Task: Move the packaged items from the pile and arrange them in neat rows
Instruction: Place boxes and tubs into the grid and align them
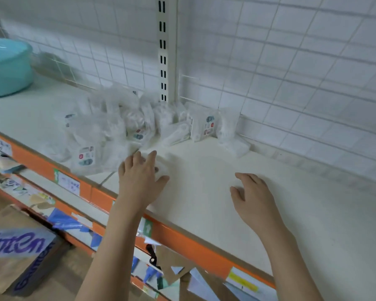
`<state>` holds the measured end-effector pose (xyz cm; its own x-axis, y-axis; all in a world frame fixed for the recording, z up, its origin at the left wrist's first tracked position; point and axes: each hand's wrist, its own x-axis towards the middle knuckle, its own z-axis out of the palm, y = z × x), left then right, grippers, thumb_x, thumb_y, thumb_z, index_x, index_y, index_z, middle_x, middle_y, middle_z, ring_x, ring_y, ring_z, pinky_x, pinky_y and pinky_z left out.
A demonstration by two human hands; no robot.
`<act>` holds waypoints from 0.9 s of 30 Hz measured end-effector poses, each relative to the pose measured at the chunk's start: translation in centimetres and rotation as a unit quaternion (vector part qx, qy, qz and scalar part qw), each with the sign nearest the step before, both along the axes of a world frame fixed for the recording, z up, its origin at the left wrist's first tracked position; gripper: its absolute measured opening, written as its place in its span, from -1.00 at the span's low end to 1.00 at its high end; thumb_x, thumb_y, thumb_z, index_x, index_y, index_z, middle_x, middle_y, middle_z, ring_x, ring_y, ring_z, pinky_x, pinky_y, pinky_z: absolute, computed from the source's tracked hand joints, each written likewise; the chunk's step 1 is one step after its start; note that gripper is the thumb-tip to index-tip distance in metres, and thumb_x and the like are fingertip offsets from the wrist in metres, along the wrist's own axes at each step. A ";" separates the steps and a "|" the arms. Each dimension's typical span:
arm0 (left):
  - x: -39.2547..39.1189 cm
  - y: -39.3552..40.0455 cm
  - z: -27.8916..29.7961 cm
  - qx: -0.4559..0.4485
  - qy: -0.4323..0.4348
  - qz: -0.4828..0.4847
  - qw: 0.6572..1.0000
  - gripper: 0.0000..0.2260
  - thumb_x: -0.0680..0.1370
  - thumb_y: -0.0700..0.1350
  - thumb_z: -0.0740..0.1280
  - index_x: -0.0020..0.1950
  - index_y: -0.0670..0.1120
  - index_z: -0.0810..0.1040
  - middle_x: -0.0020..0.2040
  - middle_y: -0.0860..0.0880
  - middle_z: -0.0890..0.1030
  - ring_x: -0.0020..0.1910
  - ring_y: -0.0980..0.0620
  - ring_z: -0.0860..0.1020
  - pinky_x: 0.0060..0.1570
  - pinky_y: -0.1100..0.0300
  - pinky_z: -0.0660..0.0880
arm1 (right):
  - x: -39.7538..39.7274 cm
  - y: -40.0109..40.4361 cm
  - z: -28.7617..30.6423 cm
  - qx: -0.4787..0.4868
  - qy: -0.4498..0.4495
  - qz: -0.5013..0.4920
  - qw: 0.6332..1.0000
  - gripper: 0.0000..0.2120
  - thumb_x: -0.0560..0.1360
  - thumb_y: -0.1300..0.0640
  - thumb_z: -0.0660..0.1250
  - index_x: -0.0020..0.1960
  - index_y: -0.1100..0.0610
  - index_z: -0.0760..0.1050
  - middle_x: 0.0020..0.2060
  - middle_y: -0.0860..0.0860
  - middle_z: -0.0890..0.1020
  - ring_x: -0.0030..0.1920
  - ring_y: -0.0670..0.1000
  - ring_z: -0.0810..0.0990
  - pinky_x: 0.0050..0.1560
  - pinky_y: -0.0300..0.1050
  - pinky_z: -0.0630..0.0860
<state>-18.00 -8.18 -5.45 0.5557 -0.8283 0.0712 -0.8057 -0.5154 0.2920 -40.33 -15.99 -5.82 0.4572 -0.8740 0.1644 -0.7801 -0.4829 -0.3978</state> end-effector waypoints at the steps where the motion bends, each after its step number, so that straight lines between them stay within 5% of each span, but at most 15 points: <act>1: 0.2 0.0 0.0 -0.002 -0.003 -0.008 1.000 -0.34 0.47 0.18 0.28 0.48 0.03 0.10 0.46 -0.15 0.18 0.43 -0.17 0.12 0.38 -0.03 0.06 | 0.7 0.0 0.1 0.000 0.003 -0.001 1.000 -0.62 0.55 0.16 0.19 0.34 0.22 0.34 0.25 0.09 0.46 0.30 0.05 0.33 0.30 -0.24 0.14; 8: 1.3 -0.7 0.8 -0.097 0.099 -0.067 0.988 -0.29 0.34 0.19 0.41 0.42 0.05 0.23 0.29 -0.11 0.25 0.30 -0.13 0.29 0.33 0.03 0.24 | 5.6 -4.3 2.3 -0.023 -0.010 -0.035 0.999 -0.56 0.54 0.16 0.22 0.39 0.23 0.27 0.31 0.17 0.36 0.32 0.15 0.29 0.30 -0.09 0.19; 16: 2.2 -0.5 1.4 -0.174 0.137 -0.107 0.969 -0.32 0.34 0.15 0.42 0.40 0.02 0.27 0.26 -0.10 0.22 0.26 -0.12 0.34 0.23 0.04 0.36 | 10.0 -11.0 2.8 -0.032 -0.101 -0.127 0.986 -0.14 0.42 -0.03 0.39 0.48 0.21 -0.05 0.31 0.25 0.28 0.27 0.25 0.34 0.21 0.07 0.33; 21: 1.6 -0.4 0.8 -0.182 0.136 -0.101 0.969 -0.31 0.35 0.25 0.36 0.39 0.01 0.29 0.40 -0.13 0.23 0.38 -0.13 0.23 0.33 0.00 0.24 | 9.8 -11.3 2.7 -0.042 -0.142 -0.117 0.982 -0.32 0.47 0.06 0.35 0.45 0.19 0.08 0.32 0.21 0.31 0.24 0.20 0.40 0.17 -0.03 0.35; 24: -0.2 -0.5 0.8 -0.187 0.120 -0.086 0.971 -0.23 0.23 0.37 0.15 0.36 0.01 0.34 0.31 -0.10 0.35 0.28 -0.11 0.31 0.29 0.08 0.20 | 7.7 -10.0 3.1 -0.045 -0.194 -0.099 0.975 -0.34 0.45 0.08 0.38 0.42 0.20 0.12 0.33 0.18 0.33 0.27 0.15 0.38 0.20 -0.08 0.33; 27: -3.3 -0.8 0.9 -0.198 0.144 -0.076 0.967 -0.24 0.20 0.36 0.16 0.33 0.04 0.38 0.24 -0.07 0.33 0.21 -0.11 0.37 0.25 0.06 0.29 | 4.0 -7.9 3.3 -0.048 -0.203 -0.093 0.974 -0.34 0.44 0.13 0.39 0.42 0.16 0.12 0.33 0.15 0.30 0.26 0.11 0.36 0.07 -0.29 0.24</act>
